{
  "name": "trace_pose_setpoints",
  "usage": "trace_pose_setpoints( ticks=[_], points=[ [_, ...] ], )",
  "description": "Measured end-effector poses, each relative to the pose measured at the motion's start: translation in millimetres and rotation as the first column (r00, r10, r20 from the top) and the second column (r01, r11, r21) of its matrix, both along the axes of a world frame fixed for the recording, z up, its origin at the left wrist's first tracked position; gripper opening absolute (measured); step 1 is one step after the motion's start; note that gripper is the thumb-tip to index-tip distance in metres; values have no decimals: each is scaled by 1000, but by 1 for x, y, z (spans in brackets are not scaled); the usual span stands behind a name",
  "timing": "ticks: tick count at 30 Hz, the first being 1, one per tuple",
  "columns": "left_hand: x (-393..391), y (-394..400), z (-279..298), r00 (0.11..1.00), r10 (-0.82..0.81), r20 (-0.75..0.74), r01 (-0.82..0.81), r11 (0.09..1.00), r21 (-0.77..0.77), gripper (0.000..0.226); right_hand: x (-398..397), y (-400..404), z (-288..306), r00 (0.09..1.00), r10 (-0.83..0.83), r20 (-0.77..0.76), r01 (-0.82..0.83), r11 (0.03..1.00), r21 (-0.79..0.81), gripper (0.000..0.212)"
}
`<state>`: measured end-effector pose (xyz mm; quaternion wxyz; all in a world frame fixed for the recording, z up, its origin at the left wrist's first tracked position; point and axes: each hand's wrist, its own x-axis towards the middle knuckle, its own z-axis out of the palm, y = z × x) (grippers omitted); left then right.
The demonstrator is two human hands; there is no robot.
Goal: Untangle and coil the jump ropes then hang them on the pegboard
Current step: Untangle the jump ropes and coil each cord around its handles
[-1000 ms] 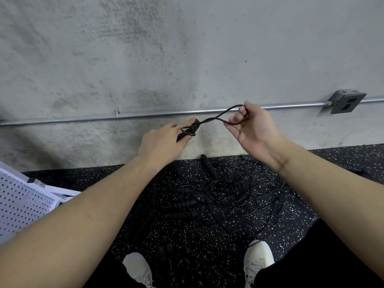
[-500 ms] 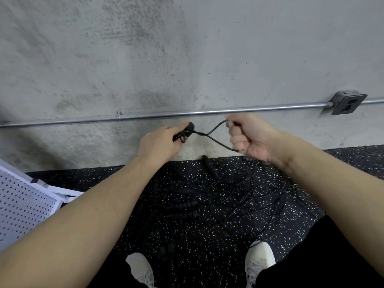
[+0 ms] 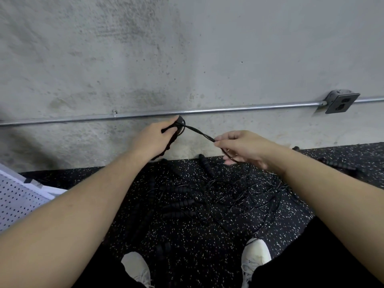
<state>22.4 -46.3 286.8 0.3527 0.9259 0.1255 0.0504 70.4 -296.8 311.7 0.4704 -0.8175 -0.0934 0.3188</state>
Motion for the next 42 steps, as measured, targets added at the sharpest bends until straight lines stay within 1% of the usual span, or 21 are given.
trace_pose_setpoints(
  ticks=[3, 5, 7, 8, 10, 12, 13, 15, 16, 18, 20, 23, 25, 27, 29, 31, 33, 35, 38, 40, 42],
  points=[
    [3, -5, 0, 998, -32, 48, 34, 998, -49, 34, 8, -1, -8, 998, 10, 66, -7, 999, -46, 35],
    [6, -10, 0, 997, -64, 49, 68, 994, -86, 32, 9, 0, -11, 987, 92, 134, -67, 981, -180, 40],
    [5, -13, 0, 996, -80, 35, 83, 991, -108, 31, 8, 5, -10, 946, 225, 231, -130, 921, -366, 34],
    [5, -15, 0, 996, -83, 32, 86, 989, -119, 30, 7, 8, -8, 926, 263, 270, -131, 897, -423, 29],
    [6, -19, -1, 996, -85, 41, 90, 985, -146, 29, 6, 15, -9, 897, 293, 331, -118, 881, -459, 19],
    [6, -21, 1, 995, -87, 57, 96, 980, -175, 27, 7, 19, -13, 884, 283, 372, -113, 901, -418, 22],
    [6, -21, 2, 994, -93, 58, 102, 976, -191, 26, 6, 21, -16, 888, 260, 379, -117, 925, -361, 26],
    [5, -19, 1, 994, -101, 46, 109, 963, -246, 27, 6, 23, -17, 930, 184, 319, -135, 976, -172, 30],
    [5, -17, 0, 994, -101, 38, 107, 946, -305, 28, 5, 22, -16, 951, 169, 260, -157, 985, -68, 26],
    [2, -15, 0, 997, -79, 10, 73, 854, -515, 32, 3, 20, -13, 965, 204, 166, -218, 973, 75, 19],
    [0, -14, 6, 998, -57, -33, 15, 690, -723, 35, 0, 18, -10, 962, 210, 176, -226, 971, 74, 22],
    [-3, -13, 14, 995, -90, -38, 11, 494, -870, 38, -2, 19, -4, 962, 176, 207, -196, 977, 82, 40],
    [-3, -14, 17, 990, -137, -16, 45, 436, -899, 33, -2, 19, -3, 964, 179, 199, -200, 976, 91, 42],
    [-5, -16, 21, 985, -170, -23, 57, 448, -892, 38, 0, 16, -2, 959, 204, 198, -223, 972, 80, 43],
    [-6, -15, 23, 980, -192, -41, 58, 484, -873, 52, 3, 10, -1, 957, 206, 202, -222, 973, 59, 49],
    [-8, -15, 25, 970, -237, -55, 79, 521, -850, 66, 4, 4, 2, 960, 183, 214, -188, 982, 1, 52],
    [-11, -16, 27, 953, -291, -85, 93, 550, -830, 73, 7, -1, 2, 956, 161, 245, -151, 987, -56, 55],
    [-12, -18, 26, 936, -332, -115, 107, 580, -807, 70, 11, -4, 1, 956, 155, 250, -132, 986, -105, 57],
    [-13, -17, 25, 918, -376, -126, 134, 593, -794, 55, 16, -6, 0, 961, 164, 221, -128, 978, -166, 56],
    [-13, -17, 27, 916, -379, -131, 135, 599, -789, 46, 19, -9, -2, 971, 178, 162, -153, 976, -153, 52],
    [-13, -17, 30, 904, -411, -122, 207, 667, -716, 39, 21, -13, -2, 976, 204, 75, -192, 971, -141, 43]
  ],
)
